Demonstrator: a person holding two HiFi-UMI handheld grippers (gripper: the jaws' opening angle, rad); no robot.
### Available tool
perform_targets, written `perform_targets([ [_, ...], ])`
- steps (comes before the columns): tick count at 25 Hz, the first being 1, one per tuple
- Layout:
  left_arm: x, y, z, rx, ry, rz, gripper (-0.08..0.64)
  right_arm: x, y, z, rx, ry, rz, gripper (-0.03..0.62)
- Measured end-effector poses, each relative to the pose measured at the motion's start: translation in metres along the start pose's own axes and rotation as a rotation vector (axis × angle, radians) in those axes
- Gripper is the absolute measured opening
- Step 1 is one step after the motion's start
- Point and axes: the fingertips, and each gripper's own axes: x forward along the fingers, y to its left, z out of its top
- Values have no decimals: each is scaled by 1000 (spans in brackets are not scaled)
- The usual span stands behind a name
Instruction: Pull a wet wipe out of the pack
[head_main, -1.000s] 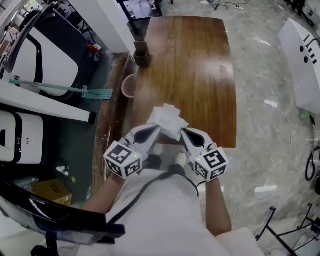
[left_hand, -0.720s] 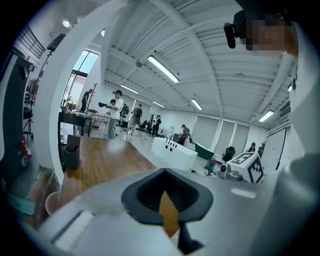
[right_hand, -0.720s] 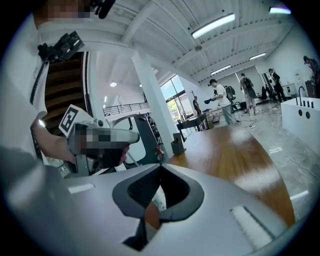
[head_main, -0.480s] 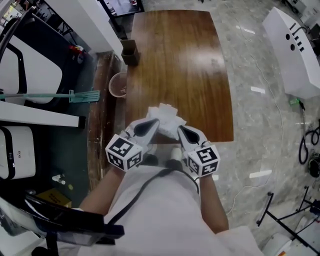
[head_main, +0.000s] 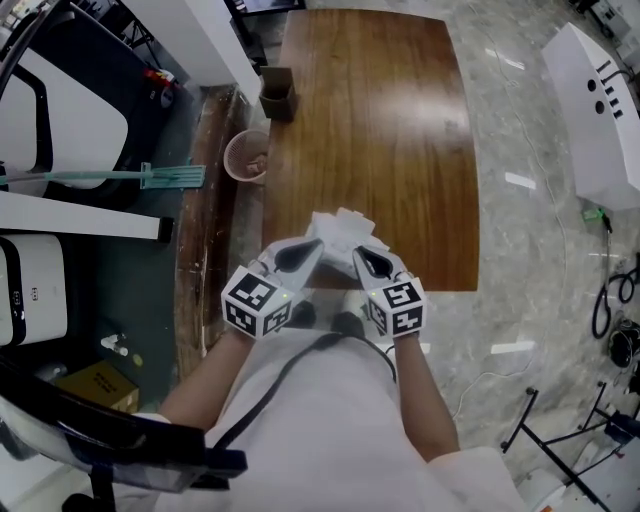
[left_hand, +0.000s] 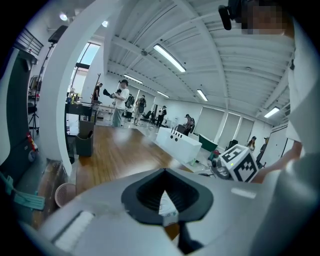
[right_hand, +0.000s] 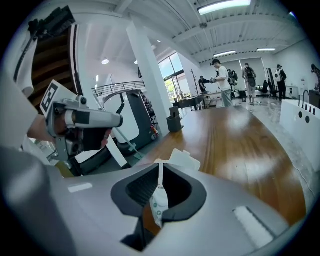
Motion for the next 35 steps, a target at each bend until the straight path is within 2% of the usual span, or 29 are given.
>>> perform_targets([
  [8, 6, 15, -6, -19, 24, -9, 3, 28, -9, -25, -25, 132, -11, 87],
  [15, 10, 23, -13, -36, 49, -19, 3, 44, -15, -39, -26, 205, -32, 91],
  [24, 15, 36, -10, -51, 53, -15, 3, 54, -18, -41, -24, 253, -33, 91],
  [27, 16, 37, -12, -53, 60, -18, 3, 55, -16, -42, -46, 270, -31, 86],
  [32, 19, 33, -10, -45, 58, -37, 3, 55, -15, -45, -56, 289, -36, 24],
  [35, 19, 33, -8, -39, 55, -45, 3, 54, -14, -43, -57, 279, -32, 15],
])
